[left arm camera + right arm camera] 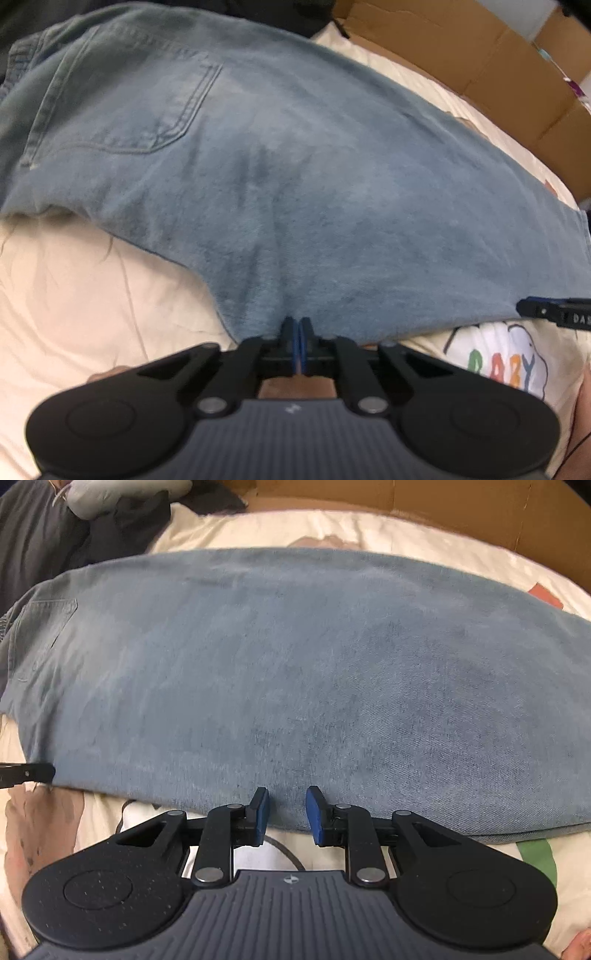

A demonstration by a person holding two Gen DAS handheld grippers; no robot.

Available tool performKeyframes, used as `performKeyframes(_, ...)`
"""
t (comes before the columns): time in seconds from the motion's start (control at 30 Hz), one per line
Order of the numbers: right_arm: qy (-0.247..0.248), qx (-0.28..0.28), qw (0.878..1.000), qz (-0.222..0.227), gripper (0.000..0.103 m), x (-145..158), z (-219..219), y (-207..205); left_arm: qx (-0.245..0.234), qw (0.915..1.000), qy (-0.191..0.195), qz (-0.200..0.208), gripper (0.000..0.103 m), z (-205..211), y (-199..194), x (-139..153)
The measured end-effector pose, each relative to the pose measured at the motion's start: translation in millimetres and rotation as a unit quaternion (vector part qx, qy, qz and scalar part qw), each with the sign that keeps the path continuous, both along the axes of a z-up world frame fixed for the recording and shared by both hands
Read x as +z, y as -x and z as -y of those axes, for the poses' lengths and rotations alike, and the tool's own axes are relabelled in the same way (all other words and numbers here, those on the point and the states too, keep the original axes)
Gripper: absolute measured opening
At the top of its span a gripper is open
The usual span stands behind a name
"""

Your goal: Fold clothes

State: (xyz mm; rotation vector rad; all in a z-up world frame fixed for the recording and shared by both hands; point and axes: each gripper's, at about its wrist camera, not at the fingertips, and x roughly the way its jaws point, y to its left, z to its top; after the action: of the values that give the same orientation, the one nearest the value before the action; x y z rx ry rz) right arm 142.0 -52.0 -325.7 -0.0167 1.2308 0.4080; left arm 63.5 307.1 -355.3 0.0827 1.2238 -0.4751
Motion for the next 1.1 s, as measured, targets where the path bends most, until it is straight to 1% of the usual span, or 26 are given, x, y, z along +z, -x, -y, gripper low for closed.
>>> performKeyframes(0.03, -0.002, -0.003, 1.0, -0.012, 0.028, 0, 2, -2, -0.002, 1.0, 0.002, 0.004, 0.011, 0, 1, 4)
performKeyframes(0.13, -0.004, -0.017, 0.999, -0.041, 0.029, 2, 4, -7, -0.008, 0.9998, 0.007, 0.014, 0.018, 1, 5, 16)
performKeyframes(0.27, 0.024, 0.022, 0.998, -0.054, 0.029, 14, -3, -14, -0.016, 0.9993, 0.021, 0.026, 0.022, 8, 4, 32)
performKeyframes(0.3, 0.027, 0.031, 0.997, -0.06, 0.03, 18, -4, -17, -0.02, 0.9992, 0.023, 0.027, 0.026, 11, 2, 35)
performKeyframes(0.33, 0.03, 0.038, 0.997, -0.066, 0.033, 21, -3, -19, -0.025, 0.999, 0.025, 0.027, 0.03, 15, 0, 38)
performKeyframes(0.4, 0.044, 0.053, 0.995, -0.073, 0.036, 26, -1, -25, -0.032, 0.9986, 0.028, 0.031, 0.035, 21, -3, 42)
performKeyframes(0.53, 0.084, 0.074, 0.992, -0.064, 0.036, 31, 8, -34, -0.032, 0.9984, 0.031, 0.034, 0.038, 31, -9, 45)
performKeyframes(0.6, 0.098, 0.054, 0.992, -0.062, 0.037, 33, 21, -40, -0.032, 0.9984, 0.031, 0.035, 0.039, 34, -9, 47)
performKeyframes(0.67, 0.097, 0.029, 0.992, -0.07, 0.038, 34, 35, -46, -0.034, 0.9983, 0.027, 0.038, 0.04, 36, -9, 48)
performKeyframes(0.77, 0.101, 0.029, 0.991, -0.083, 0.038, 36, 48, -50, -0.034, 0.9984, 0.018, 0.04, 0.042, 44, -11, 47)
performKeyframes(0.83, 0.095, 0.03, 0.992, -0.081, 0.042, 40, 56, -51, -0.03, 0.9986, 0.015, 0.04, 0.043, 48, -13, 48)
performKeyframes(0.97, 0.077, 0.013, 0.994, -0.08, 0.042, 41, 73, -50, -0.032, 0.9985, 0.0, 0.044, 0.044, 61, -19, 49)
performKeyframes(1.0, 0.071, 0.013, 0.994, -0.078, 0.042, 41, 77, -50, -0.034, 0.9984, -0.004, 0.046, 0.046, 65, -20, 50)
performKeyframes(1.03, 0.066, 0.012, 0.995, -0.075, 0.042, 41, 82, -49, -0.038, 0.9982, -0.007, 0.046, 0.048, 69, -21, 50)
performKeyframes(1.1, 0.053, 0.002, 0.997, -0.063, 0.042, 39, 96, -49, -0.038, 0.9982, -0.009, 0.046, 0.048, 77, -26, 49)
